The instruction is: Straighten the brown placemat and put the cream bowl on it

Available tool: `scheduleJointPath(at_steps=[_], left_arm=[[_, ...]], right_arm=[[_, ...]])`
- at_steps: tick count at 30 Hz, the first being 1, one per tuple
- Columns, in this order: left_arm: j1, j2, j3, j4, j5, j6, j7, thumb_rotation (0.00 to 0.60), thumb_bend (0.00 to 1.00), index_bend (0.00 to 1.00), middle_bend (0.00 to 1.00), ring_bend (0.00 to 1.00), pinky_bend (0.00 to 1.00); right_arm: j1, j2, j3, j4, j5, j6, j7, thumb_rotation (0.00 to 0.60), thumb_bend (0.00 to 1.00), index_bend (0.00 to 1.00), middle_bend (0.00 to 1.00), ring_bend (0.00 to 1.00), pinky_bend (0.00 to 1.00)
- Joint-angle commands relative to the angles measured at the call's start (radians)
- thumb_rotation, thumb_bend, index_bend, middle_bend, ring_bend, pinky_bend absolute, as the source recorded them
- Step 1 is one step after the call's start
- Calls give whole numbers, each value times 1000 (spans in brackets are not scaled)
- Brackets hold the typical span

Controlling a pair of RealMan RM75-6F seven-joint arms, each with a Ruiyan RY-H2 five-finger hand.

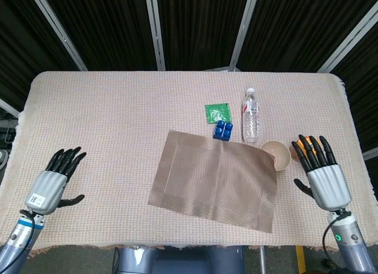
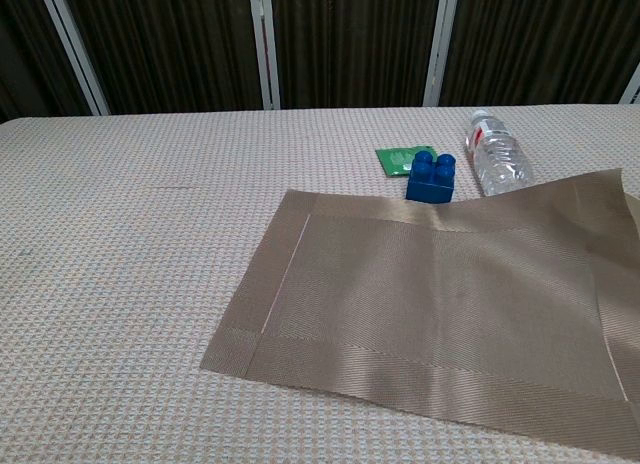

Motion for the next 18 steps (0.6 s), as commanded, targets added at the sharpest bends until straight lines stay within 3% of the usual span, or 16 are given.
scheduleJointPath(at_steps=[1, 6, 12, 18], left_arm=[[-71, -82, 15, 132, 105, -46, -44, 600, 110, 117, 0, 0, 0], [-158, -158, 22, 221, 156, -154, -44, 600, 263, 238, 0, 0, 0], [-235, -283, 20, 335, 202, -226, -6, 600, 263, 332, 0, 0, 0], [-271, -403, 12, 445, 182, -260, -14, 600, 251, 342, 0, 0, 0]], right_arm=[[-66, 20, -7, -67, 60, 41, 87, 600, 0, 0, 0, 0, 0], [-91, -5, 4, -67, 83, 62, 73, 600, 0, 0, 0, 0, 0], [-98, -5, 5, -58, 97, 31, 83, 600, 0, 0, 0, 0, 0], [-95, 4, 3, -49, 101, -14, 127, 600, 0, 0, 0, 0, 0]])
